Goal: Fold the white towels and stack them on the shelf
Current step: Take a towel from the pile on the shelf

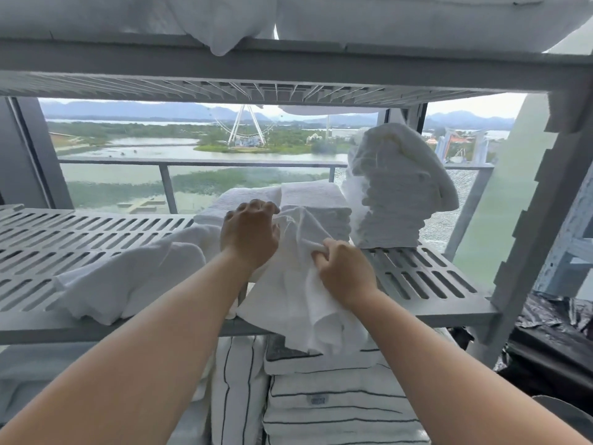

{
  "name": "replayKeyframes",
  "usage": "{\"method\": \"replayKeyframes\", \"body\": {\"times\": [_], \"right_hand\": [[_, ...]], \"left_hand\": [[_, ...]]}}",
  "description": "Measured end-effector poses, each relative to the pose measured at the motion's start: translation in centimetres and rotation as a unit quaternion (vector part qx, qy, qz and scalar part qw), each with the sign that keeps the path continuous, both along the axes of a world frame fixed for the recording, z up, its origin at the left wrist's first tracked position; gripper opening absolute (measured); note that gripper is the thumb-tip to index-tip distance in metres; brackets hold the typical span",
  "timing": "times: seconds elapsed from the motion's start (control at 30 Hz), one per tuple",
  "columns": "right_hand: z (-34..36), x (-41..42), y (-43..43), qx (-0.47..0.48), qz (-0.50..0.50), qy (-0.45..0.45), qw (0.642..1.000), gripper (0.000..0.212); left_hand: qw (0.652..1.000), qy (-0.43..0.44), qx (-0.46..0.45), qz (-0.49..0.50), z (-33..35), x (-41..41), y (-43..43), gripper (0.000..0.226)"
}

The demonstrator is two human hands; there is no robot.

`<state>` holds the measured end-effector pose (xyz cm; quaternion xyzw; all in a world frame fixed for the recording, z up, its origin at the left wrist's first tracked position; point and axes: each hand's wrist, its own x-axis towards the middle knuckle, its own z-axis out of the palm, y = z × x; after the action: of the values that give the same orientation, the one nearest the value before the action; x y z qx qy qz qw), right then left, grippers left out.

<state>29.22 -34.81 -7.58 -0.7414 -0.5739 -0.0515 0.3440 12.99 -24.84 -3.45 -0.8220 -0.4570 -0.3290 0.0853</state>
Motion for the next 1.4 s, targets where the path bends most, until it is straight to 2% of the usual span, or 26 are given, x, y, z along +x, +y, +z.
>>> {"method": "replayKeyframes", "body": {"times": [0.17, 0.4, 0.47, 0.63, 0.83, 1.03, 1.17, 1.3, 1.4], "right_hand": [[1.4, 0.7, 2.5, -0.058, 0.0, 0.05, 0.997, 0.045], [2.5, 2.8, 4.4, 0.013, -0.069, 0.085, 0.994, 0.05], [2.8, 3.9, 4.8, 0.033, -0.099, 0.076, 0.992, 0.046], [3.9, 7.6, 5.3, 0.092, -0.155, 0.021, 0.983, 0.018], [5.0, 12.9, 6.0, 0.143, -0.154, -0.014, 0.978, 0.014], [8.7, 19.6, 6.4, 0.219, -0.193, -0.155, 0.944, 0.02], [10.3, 23.3, 7.0, 0.197, -0.193, -0.156, 0.948, 0.022], [10.3, 25.0, 8.2, 0.184, -0.189, -0.123, 0.957, 0.024], [10.0, 25.6, 9.1, 0.175, -0.192, -0.106, 0.96, 0.032]], "left_hand": [[0.997, 0.005, -0.017, -0.076, 0.9, 2.3, 2.7, 0.031], [0.99, 0.009, -0.029, -0.141, 1.2, 5.1, 5.7, 0.028], [0.988, 0.001, -0.035, -0.15, 1.2, 6.1, 6.4, 0.028], [0.985, -0.01, -0.037, -0.167, 1.5, 9.2, 7.4, 0.03], [0.987, -0.015, -0.038, -0.154, 2.6, 13.9, 7.5, 0.032], [0.989, -0.057, -0.035, -0.129, 5.2, 19.8, 8.1, 0.039], [0.99, -0.085, -0.025, -0.108, 6.1, 23.5, 8.2, 0.041], [0.985, -0.158, 0.013, -0.067, 6.5, 25.8, 8.5, 0.041], [0.989, -0.138, -0.005, -0.058, 6.8, 26.5, 9.0, 0.046]]}}
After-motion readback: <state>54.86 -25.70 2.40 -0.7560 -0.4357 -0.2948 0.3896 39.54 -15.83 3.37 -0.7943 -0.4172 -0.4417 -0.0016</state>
